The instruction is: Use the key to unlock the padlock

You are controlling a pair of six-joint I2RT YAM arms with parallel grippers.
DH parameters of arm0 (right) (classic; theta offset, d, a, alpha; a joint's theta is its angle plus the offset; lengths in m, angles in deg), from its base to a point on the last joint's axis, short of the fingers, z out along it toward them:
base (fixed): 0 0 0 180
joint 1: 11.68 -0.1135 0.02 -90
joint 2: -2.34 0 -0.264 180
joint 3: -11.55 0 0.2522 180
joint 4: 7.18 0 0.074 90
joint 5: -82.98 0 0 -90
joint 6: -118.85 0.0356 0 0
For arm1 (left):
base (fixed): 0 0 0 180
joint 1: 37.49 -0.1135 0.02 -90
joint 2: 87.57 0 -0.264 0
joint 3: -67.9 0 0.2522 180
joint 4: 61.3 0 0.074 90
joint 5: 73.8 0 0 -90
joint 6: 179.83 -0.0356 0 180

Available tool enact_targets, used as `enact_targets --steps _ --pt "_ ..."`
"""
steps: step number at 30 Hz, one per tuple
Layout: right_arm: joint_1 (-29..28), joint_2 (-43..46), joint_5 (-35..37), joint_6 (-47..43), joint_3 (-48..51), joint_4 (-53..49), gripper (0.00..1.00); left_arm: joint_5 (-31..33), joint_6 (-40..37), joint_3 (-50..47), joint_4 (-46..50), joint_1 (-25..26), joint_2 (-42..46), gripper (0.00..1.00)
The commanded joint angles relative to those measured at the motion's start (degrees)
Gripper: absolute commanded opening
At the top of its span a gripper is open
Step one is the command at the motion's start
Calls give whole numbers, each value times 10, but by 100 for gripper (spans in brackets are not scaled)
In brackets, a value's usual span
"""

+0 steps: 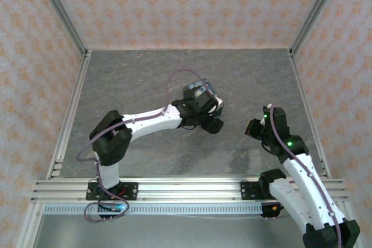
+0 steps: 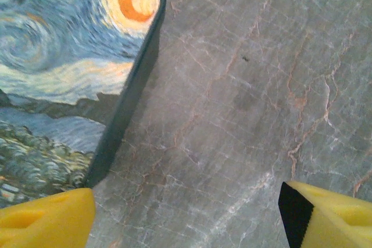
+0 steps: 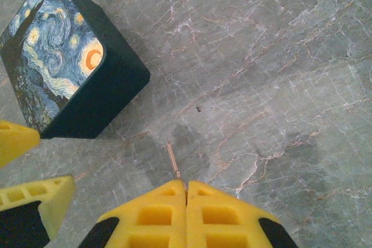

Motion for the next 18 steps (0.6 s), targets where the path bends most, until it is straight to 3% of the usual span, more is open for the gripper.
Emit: enact_targets --steps 1,4,13,18 --pt "3 4 -2 -7 -15 -10 0 49 -11 36 14 -9 13 85" --pt "3 4 -2 -7 -15 -11 0 68 -17 48 25 -30 4 86" --pt "3 2 -8 -7 -12 -11 0 45 -43 119 24 -122 -70 86" --pt "2 3 -8 -7 -12 -13 0 44 -57 182 42 -144 -120 86"
